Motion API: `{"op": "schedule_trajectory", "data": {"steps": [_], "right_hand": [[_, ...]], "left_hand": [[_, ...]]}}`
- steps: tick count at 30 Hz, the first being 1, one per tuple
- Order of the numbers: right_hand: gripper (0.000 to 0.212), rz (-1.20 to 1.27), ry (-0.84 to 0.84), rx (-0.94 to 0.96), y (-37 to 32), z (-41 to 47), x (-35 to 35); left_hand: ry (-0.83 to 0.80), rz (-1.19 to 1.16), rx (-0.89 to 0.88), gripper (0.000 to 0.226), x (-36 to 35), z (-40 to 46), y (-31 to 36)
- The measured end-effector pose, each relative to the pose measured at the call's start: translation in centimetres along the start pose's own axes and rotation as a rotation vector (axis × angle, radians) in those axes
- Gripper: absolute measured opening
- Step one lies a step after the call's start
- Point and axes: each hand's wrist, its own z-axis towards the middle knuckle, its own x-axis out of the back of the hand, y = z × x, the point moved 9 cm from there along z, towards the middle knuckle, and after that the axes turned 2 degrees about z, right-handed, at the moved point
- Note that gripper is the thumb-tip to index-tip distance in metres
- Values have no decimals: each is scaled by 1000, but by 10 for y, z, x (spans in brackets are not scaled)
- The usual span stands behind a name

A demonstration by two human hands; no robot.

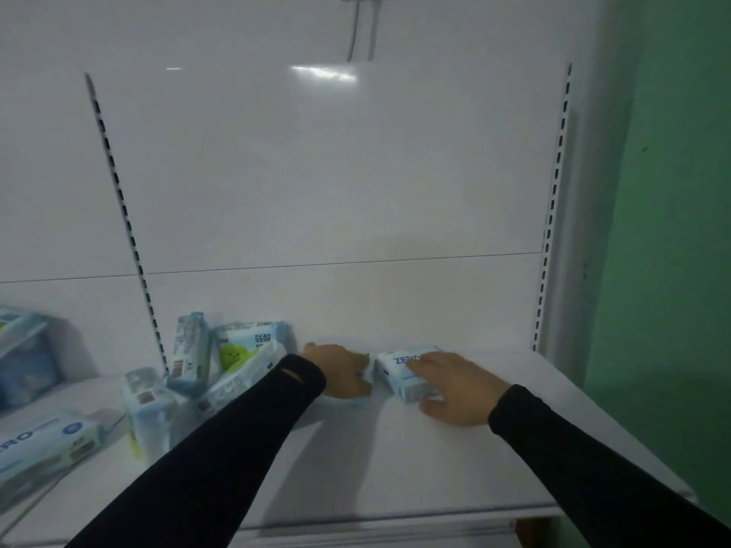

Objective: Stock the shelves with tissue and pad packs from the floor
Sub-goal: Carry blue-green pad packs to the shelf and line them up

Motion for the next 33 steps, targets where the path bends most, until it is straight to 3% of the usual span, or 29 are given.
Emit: {"op": "schedule_trajectory", "data": {"steps": [4,7,10,11,15,17,19,21,23,29,33], "right_hand": [[58,-87,-56,-30,30,-14,22],[81,-85,-115,-35,52,-18,21],[105,126,-214,-44,61,-18,1],[107,206,-219,-54,61,-18,-4],[99,187,-162,-120,61,-23,-4],[85,163,-194,-115,53,-35,-3],[70,294,-183,-128,43,-53,-1],[58,401,-115,-181,36,-76,3],[55,314,-16,-274,34,-103,9],[66,68,426,-637,21,-235,31],[66,-4,525,-845,-11,-354,27]], "left_hand": [[-105,-246,-103,61,-2,-4,12],[10,-406,-32,58,4,1,7],[5,-308,79,92,-7,5,10],[-9,-263,96,93,-12,7,13],[30,-216,22,81,-17,8,27],[20,-220,-47,86,-18,4,31],[9,-230,-122,82,-17,-2,35],[10,-244,-207,78,-16,-8,42],[11,-265,-294,80,-15,-16,52],[121,-487,-645,90,2,-58,104],[223,-583,-901,90,8,-120,170]]}}
